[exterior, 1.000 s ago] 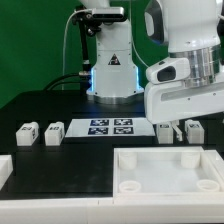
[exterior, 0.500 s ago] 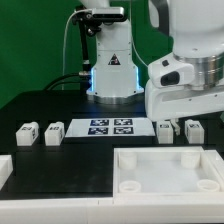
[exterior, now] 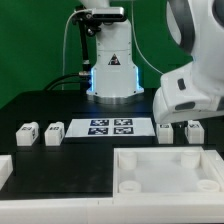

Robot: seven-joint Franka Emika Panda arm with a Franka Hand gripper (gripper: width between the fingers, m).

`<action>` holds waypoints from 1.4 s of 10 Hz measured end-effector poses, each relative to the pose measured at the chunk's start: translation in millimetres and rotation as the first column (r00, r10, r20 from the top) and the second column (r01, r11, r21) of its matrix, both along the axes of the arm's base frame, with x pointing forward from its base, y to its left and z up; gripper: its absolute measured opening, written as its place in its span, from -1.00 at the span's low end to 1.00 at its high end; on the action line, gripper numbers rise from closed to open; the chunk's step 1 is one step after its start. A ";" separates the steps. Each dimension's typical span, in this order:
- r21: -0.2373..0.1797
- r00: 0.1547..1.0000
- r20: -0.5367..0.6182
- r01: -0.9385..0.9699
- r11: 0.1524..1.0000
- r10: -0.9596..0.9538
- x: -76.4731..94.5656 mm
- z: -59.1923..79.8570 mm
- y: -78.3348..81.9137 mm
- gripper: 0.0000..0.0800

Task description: Assemble one leg

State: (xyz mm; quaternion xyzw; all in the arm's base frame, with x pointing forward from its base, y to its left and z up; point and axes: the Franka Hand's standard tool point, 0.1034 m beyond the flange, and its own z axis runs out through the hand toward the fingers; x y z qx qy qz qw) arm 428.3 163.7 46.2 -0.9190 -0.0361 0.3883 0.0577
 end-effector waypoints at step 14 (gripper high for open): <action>-0.021 1.000 -0.010 0.007 1.000 -0.007 -38.1 -34.2 -0.7 -0.06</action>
Offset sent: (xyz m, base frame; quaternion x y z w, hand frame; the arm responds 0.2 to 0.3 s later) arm -0.0206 -0.0052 -0.0206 -0.0191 -0.0165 0.0530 0.9983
